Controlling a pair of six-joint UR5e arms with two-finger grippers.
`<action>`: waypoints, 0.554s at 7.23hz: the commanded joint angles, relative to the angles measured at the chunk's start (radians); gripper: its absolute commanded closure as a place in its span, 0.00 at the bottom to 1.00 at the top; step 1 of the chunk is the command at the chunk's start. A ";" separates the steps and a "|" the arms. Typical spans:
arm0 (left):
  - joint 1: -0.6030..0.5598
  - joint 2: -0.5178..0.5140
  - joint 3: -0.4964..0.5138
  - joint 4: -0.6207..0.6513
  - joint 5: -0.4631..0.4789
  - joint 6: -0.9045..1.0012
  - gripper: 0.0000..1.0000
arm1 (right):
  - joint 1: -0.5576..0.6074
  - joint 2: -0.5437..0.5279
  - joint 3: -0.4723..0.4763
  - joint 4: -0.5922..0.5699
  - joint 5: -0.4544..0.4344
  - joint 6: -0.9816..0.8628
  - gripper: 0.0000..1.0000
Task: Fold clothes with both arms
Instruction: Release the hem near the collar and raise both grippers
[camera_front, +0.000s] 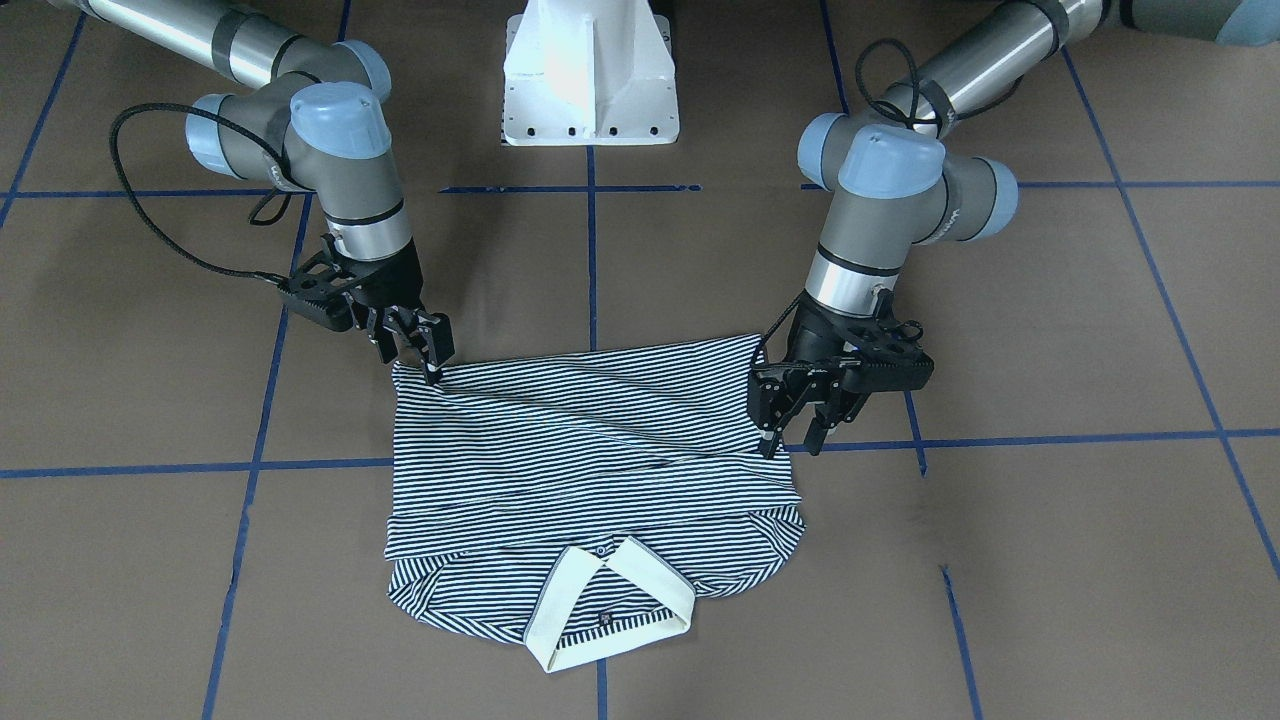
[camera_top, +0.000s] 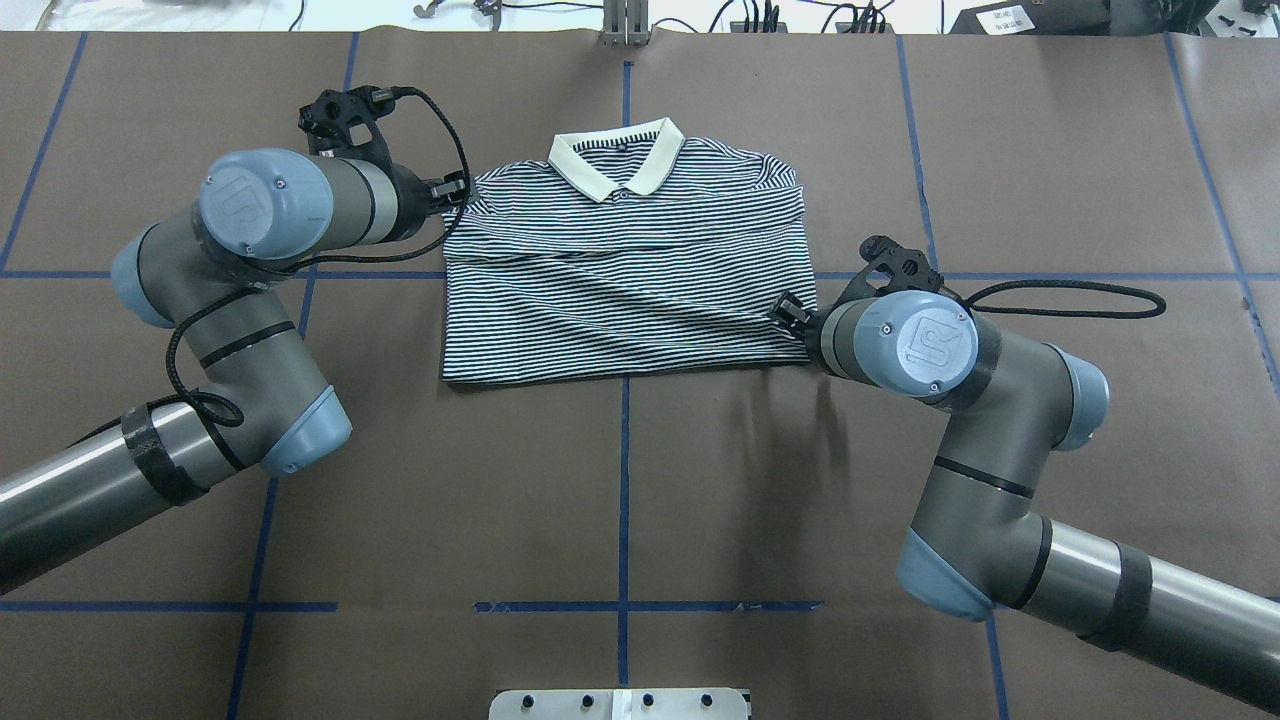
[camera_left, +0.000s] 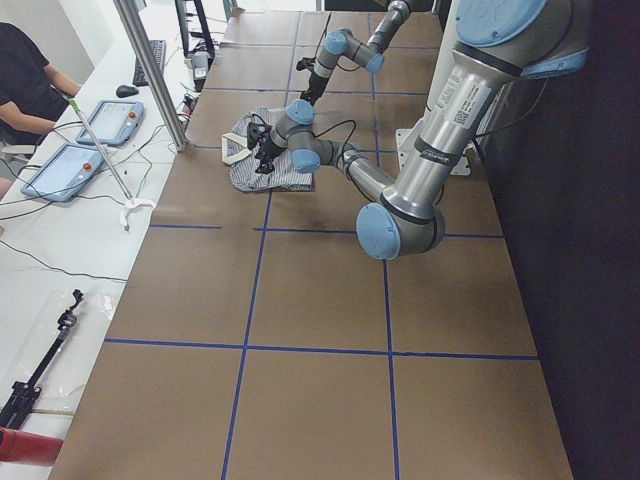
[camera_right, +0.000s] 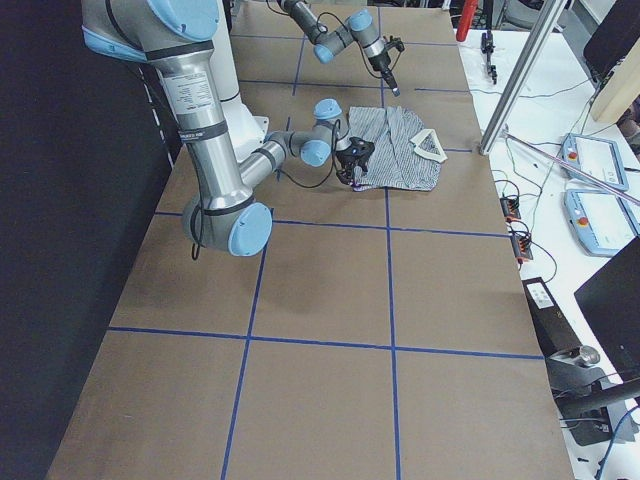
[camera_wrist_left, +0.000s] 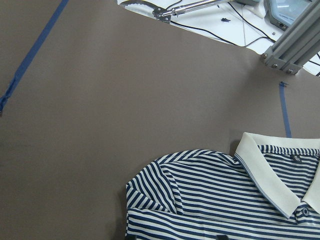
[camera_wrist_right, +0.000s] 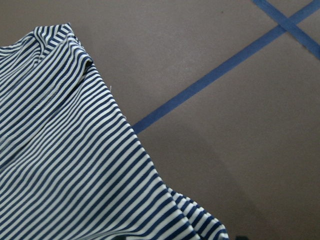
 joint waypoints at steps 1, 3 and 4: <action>0.000 -0.001 -0.004 0.002 0.001 0.000 0.38 | -0.016 -0.013 0.004 0.000 -0.008 0.002 0.28; -0.002 0.004 -0.002 0.002 0.002 0.000 0.38 | -0.020 -0.002 -0.006 0.000 -0.010 0.000 0.83; -0.002 0.004 -0.002 0.004 0.001 0.000 0.38 | -0.020 -0.002 -0.006 0.000 -0.008 0.000 1.00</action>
